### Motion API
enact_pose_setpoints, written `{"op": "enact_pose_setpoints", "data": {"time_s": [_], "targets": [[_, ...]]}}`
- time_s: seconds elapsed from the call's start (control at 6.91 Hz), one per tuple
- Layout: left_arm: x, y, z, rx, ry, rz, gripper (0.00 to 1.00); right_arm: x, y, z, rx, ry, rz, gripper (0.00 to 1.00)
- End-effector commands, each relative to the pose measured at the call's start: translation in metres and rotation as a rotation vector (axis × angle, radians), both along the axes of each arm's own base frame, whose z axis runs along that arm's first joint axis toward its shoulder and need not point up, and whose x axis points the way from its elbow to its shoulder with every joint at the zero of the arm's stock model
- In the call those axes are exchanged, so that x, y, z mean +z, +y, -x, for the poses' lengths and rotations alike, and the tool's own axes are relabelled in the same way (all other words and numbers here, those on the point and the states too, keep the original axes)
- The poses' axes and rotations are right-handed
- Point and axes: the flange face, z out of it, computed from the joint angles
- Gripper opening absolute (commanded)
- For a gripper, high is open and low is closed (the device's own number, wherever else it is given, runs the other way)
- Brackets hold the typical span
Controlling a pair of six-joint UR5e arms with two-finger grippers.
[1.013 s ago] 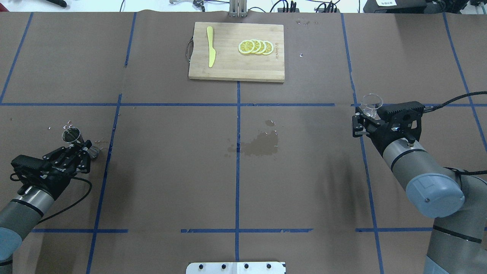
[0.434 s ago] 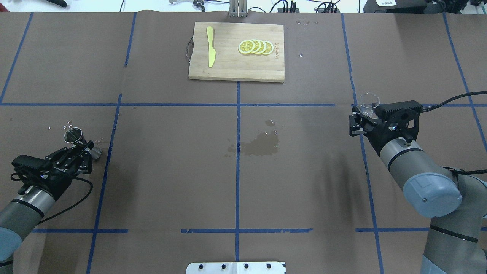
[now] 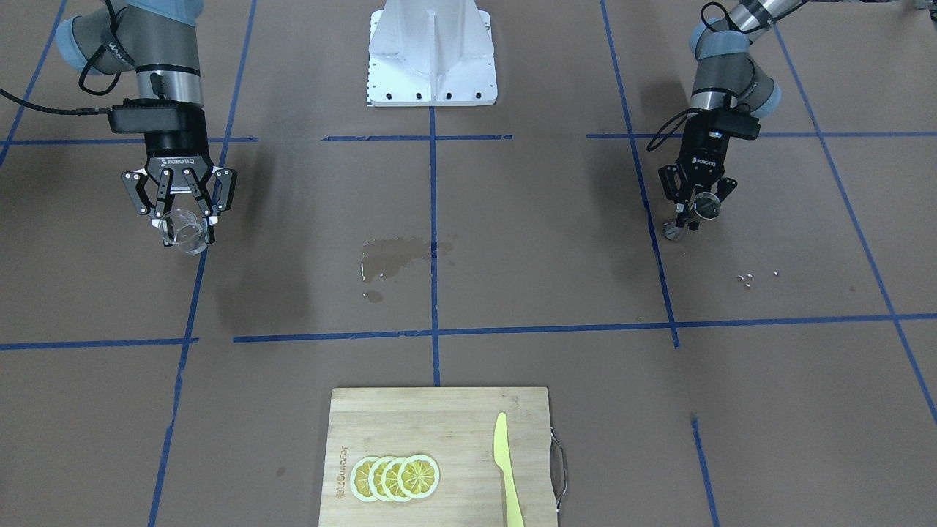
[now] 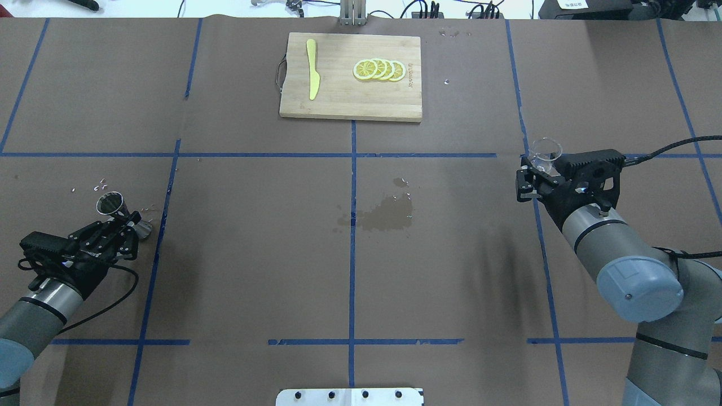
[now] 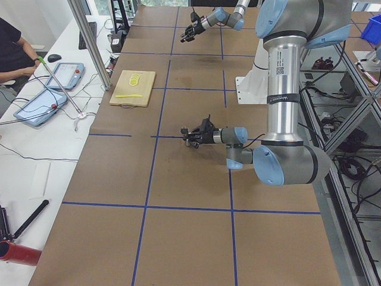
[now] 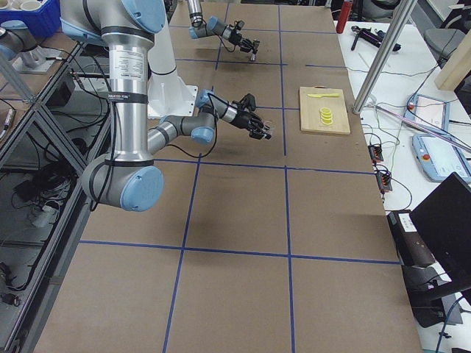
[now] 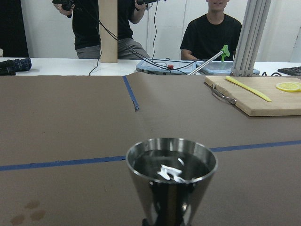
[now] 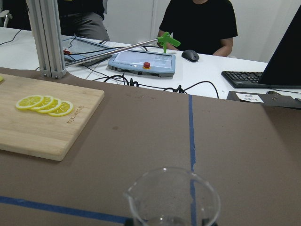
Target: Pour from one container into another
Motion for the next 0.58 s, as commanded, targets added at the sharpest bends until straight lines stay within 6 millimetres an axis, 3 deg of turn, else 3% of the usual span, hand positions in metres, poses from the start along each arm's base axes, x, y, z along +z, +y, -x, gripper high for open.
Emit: {"op": "enact_pose_setpoints", "data": {"time_s": [0.0, 0.29, 0.43], "targets": [[0.0007, 0.0009, -0.0012, 0.003, -0.005, 0.001, 0.00, -0.0034, -0.0003, 0.0009, 0.001, -0.006, -0.003, 0.00], [0.0011, 0.0008, -0.0016, 0.003, -0.010, 0.002, 0.04, -0.0047, -0.0006, 0.0016, 0.001, -0.008, -0.004, 0.00], [0.0011, 0.0008, -0.0016, 0.003, -0.011, 0.002, 0.15, -0.0061, -0.0009, 0.0022, 0.001, -0.011, -0.005, 0.00]]}}
